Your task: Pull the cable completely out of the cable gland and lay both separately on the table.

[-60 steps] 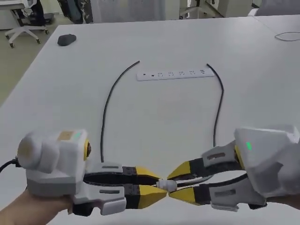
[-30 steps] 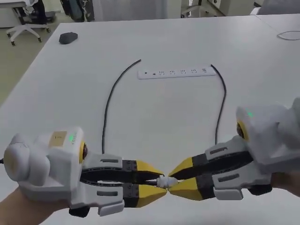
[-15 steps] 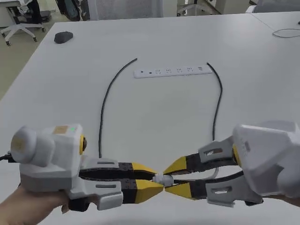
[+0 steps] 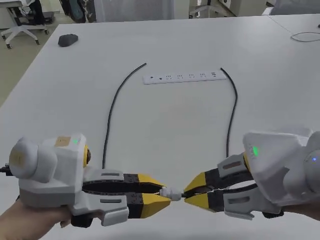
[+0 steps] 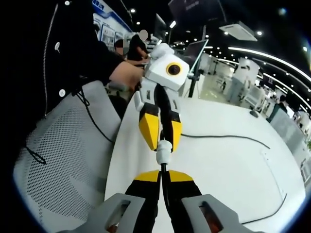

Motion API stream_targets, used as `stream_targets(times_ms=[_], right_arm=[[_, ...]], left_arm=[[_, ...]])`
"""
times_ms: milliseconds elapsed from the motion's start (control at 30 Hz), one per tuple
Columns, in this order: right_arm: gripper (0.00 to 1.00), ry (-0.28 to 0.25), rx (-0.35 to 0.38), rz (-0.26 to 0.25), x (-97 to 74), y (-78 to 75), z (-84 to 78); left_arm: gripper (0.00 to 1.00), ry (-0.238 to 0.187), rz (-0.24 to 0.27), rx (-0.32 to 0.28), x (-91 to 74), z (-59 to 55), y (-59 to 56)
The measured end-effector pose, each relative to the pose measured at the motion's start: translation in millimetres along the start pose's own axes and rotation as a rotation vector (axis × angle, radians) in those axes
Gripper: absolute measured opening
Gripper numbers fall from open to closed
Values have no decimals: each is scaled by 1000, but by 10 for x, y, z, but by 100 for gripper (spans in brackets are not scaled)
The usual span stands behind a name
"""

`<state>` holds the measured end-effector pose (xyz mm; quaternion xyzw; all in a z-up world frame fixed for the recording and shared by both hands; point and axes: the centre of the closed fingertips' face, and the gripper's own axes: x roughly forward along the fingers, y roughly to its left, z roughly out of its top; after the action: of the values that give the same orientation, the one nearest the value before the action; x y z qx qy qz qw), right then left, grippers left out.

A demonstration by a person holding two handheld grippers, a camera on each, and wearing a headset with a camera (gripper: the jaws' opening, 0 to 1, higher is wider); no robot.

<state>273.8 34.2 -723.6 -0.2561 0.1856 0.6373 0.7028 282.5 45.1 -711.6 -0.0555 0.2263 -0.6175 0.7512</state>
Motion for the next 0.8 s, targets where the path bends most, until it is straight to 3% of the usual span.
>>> stream_targets(times_ms=[67,200,333,467,800], right_arm=[[0,10,-1,-14,-4,-7,-13],[0,55,71,-51,-59,-65,-94],[0,80,97,-122,-179,-157,-200],[0,113,142,-204,-348,-279,-408],[0,175,237,-320,-707,-392,-869]], left_arm=[[15,-2,1,2,1,3,-4],[15,1,10,15,-13,-4,23],[15,-8,23,25,-51,29,60],[15,-18,32,28,-88,64,77],[15,-10,36,43,-97,54,61]])
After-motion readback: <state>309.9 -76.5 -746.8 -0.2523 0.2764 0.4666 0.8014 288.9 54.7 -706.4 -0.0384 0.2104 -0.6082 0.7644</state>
